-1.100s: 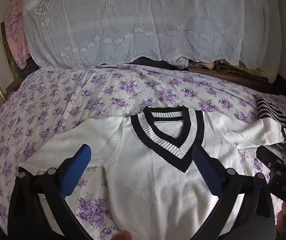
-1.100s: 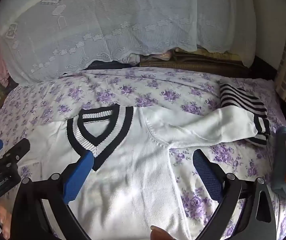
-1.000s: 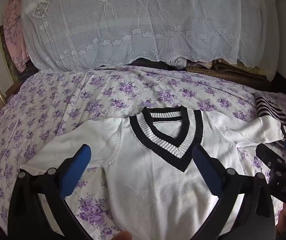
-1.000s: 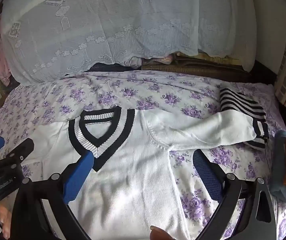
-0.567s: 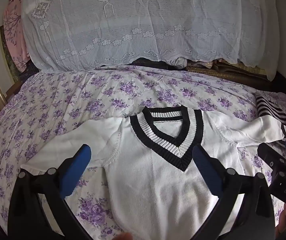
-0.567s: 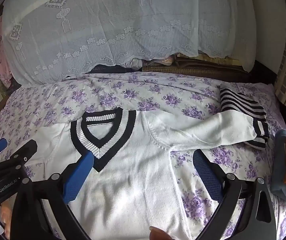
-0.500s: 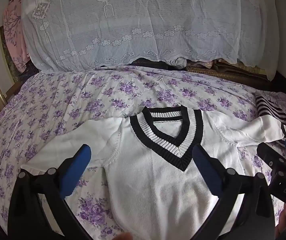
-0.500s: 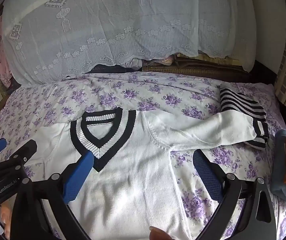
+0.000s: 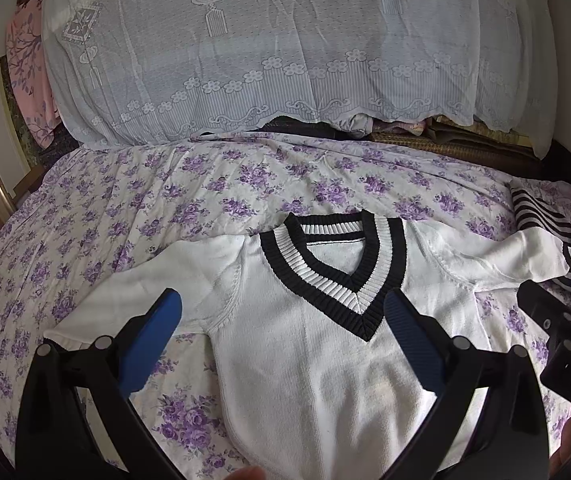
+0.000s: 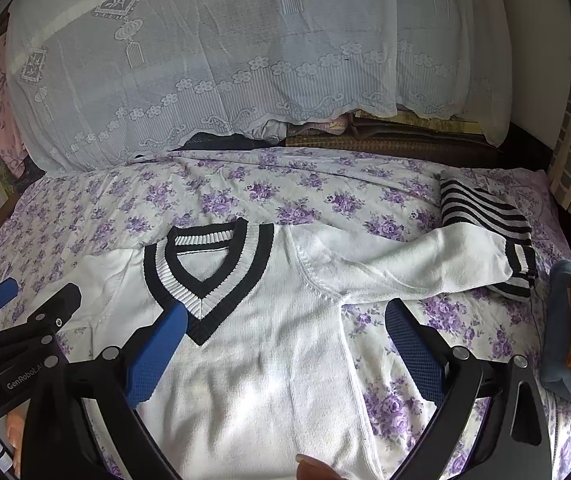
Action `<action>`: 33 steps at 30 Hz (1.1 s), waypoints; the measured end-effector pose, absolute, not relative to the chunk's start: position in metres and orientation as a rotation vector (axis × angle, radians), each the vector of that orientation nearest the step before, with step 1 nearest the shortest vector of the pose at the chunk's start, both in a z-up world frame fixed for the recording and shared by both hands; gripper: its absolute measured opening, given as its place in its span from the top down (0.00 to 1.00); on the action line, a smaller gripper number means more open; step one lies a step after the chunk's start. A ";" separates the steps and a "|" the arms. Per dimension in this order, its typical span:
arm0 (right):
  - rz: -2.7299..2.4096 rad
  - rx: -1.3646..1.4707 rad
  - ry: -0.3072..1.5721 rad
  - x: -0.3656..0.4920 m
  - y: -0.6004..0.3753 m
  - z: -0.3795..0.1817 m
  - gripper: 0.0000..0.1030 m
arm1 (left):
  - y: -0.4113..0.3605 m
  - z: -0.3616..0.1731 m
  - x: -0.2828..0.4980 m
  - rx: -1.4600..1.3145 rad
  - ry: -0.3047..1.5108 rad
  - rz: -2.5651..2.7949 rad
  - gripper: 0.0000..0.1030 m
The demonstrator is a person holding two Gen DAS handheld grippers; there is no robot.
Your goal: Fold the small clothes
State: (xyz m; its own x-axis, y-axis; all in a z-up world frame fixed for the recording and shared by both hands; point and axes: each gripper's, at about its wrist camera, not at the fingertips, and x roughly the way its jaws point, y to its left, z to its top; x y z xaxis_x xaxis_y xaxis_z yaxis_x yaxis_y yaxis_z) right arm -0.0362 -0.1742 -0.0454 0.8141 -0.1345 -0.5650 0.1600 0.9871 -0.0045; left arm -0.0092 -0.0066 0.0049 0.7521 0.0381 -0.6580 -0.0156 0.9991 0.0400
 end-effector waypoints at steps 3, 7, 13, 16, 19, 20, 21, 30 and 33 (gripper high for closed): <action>-0.156 0.046 0.599 -0.037 -0.175 -0.046 0.03 | -0.007 0.005 -0.009 0.033 0.719 0.030 0.04; -0.156 0.045 0.596 -0.037 -0.173 -0.044 0.03 | -0.007 0.005 -0.009 0.036 0.719 0.029 0.04; -0.155 0.045 0.598 -0.037 -0.174 -0.045 0.03 | -0.007 0.005 -0.010 0.037 0.718 0.030 0.04; -0.155 0.046 0.597 -0.037 -0.174 -0.045 0.03 | -0.007 0.005 -0.009 0.037 0.718 0.030 0.04; -0.155 0.047 0.597 -0.037 -0.174 -0.045 0.03 | -0.007 0.004 -0.010 0.037 0.720 0.030 0.04; -0.155 0.047 0.597 -0.037 -0.174 -0.045 0.03 | -0.006 0.004 -0.010 0.037 0.722 0.031 0.04; -0.156 0.050 0.597 -0.037 -0.173 -0.045 0.03 | -0.005 0.004 -0.010 0.037 0.723 0.031 0.04; -0.153 0.047 0.598 -0.037 -0.173 -0.044 0.03 | -0.005 0.004 -0.010 0.037 0.723 0.032 0.04; -0.152 0.047 0.598 -0.038 -0.173 -0.043 0.03 | -0.006 0.004 -0.010 0.037 0.722 0.032 0.04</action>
